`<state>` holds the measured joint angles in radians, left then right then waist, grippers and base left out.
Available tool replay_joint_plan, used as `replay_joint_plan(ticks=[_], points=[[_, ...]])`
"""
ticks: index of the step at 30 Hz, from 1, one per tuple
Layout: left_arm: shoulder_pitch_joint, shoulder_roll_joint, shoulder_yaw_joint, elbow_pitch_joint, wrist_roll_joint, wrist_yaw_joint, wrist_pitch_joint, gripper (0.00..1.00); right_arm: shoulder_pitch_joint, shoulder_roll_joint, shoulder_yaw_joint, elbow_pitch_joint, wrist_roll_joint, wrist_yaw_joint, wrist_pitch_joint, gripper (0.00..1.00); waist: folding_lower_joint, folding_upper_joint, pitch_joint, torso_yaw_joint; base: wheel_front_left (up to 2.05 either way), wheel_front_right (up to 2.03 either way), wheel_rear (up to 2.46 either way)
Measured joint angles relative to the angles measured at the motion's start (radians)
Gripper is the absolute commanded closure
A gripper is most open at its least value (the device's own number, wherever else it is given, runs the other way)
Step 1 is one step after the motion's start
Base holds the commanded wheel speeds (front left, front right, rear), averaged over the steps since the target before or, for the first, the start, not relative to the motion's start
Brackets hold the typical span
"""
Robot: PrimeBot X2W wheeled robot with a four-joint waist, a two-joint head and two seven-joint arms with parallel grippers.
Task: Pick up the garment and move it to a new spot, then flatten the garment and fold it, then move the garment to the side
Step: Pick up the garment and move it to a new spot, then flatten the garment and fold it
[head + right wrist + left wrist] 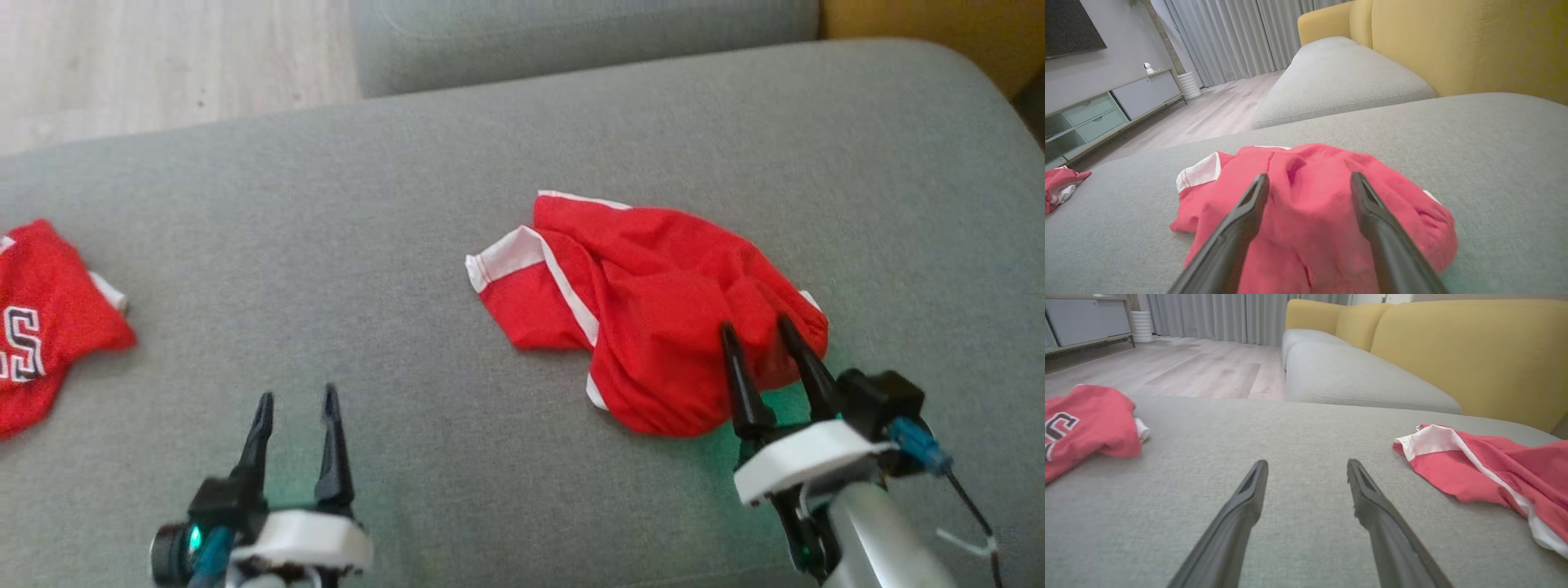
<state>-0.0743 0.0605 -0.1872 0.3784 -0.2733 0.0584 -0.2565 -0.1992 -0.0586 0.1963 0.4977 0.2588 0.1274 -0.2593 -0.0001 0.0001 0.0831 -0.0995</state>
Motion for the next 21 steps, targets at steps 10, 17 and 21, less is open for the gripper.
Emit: replay_joint_plan(ticks=[10,17,21], points=[[0.093,-0.009,0.082,-0.035,0.038,-0.034,0.000,0.00,0.057,0.004,-0.026,0.002,-0.005,0.000,0.000,0.00,0.0000,0.0000,-0.049,0.020,0.00,0.00,0.00],[0.074,-0.009,0.022,-0.029,0.001,-0.067,0.000,0.00,0.056,0.004,-0.015,-0.005,-0.005,0.000,0.000,0.00,0.0000,0.0000,-0.023,0.012,0.00,0.00,0.00],[-0.038,-0.009,-0.052,0.025,-0.032,-0.113,0.000,0.00,0.042,0.005,-0.006,-0.021,-0.005,0.000,0.000,0.00,0.0002,0.0000,0.016,-0.002,0.00,0.00,0.00]])
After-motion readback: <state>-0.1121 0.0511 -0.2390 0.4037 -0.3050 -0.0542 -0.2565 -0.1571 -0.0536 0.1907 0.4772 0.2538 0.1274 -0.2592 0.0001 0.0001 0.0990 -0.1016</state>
